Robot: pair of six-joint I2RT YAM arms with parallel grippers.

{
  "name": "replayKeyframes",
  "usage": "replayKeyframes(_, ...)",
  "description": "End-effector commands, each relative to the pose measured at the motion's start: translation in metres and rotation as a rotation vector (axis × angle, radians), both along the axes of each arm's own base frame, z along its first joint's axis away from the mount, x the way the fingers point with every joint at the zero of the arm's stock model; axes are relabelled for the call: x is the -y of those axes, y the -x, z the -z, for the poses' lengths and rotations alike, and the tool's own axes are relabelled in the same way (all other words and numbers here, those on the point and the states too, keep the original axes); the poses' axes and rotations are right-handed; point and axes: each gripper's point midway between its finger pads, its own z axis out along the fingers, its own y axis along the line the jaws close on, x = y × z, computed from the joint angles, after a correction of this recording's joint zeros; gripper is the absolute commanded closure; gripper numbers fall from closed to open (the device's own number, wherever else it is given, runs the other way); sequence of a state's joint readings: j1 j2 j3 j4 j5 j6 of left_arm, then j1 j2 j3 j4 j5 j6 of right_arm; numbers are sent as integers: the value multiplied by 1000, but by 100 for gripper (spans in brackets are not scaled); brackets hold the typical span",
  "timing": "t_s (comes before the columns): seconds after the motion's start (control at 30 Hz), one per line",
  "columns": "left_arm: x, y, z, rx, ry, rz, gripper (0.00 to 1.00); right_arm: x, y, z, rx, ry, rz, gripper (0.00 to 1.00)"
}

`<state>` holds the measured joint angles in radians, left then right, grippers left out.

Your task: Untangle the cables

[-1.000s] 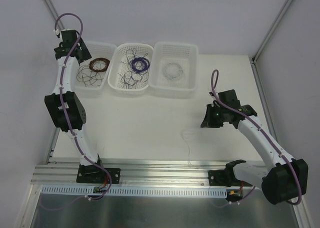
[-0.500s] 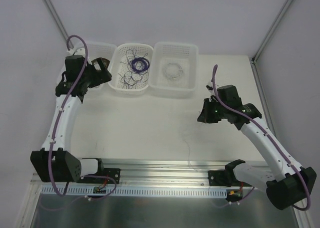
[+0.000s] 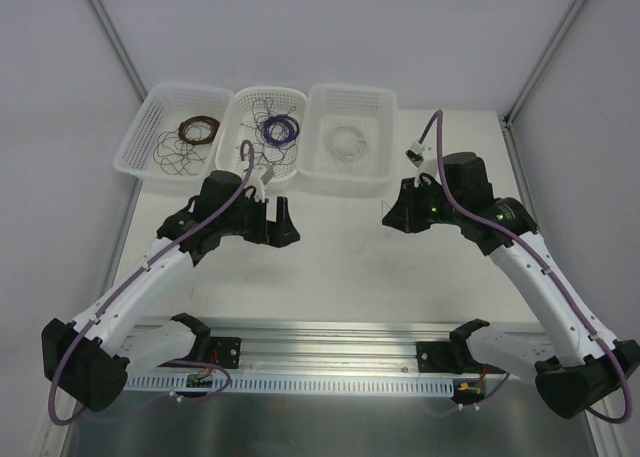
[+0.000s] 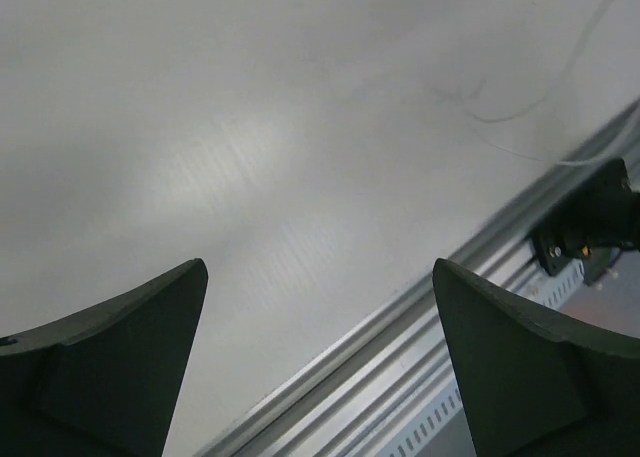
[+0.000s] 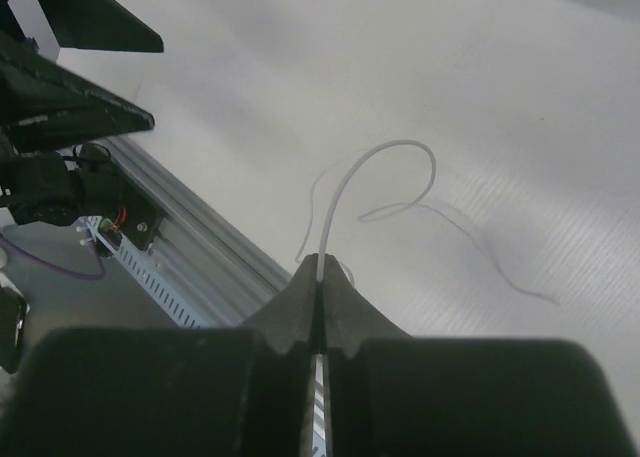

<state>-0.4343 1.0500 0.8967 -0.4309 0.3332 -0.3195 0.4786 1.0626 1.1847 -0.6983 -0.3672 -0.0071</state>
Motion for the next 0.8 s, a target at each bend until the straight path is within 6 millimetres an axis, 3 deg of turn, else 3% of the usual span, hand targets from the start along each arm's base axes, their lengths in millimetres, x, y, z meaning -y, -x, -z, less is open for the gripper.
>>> replayKeyframes(0.0, 33, 4, -32, 192, 82, 90, 5, -22, 1, -12, -11, -82, -59, 99)
replayKeyframes(0.1, 57, 13, -34, 225, 131, 142, 11, -33, 2, -12, -34, -117, -60, 99)
replayKeyframes(0.13, 65, 9, -44, 270, 170, 151, 12, -37, 2, -11, -38, -126, -61, 99)
replayKeyframes(0.27, 103, 21, -44, 277, 209, 251, 20, -47, 4, -7, -54, -139, -66, 99)
replayKeyframes(0.4, 126, 28, -40, 275, 196, 322, 21, -52, 3, -9, -61, -148, -66, 99)
replayKeyframes(0.53, 121, 18, -40, 293, 169, 257, 18, -52, -5, -24, -18, -123, -68, 99)
replayKeyframes(0.57, 114, 12, -41, 311, 154, 212, 17, -51, -12, -40, 27, -121, -54, 99)
replayKeyframes(0.67, 95, 4, -41, 328, 98, 129, 10, -44, -24, -46, 72, -49, -35, 99)
replayKeyframes(0.77, 70, -2, -30, 299, 44, 56, 7, -39, -39, -66, 147, 4, -26, 99)
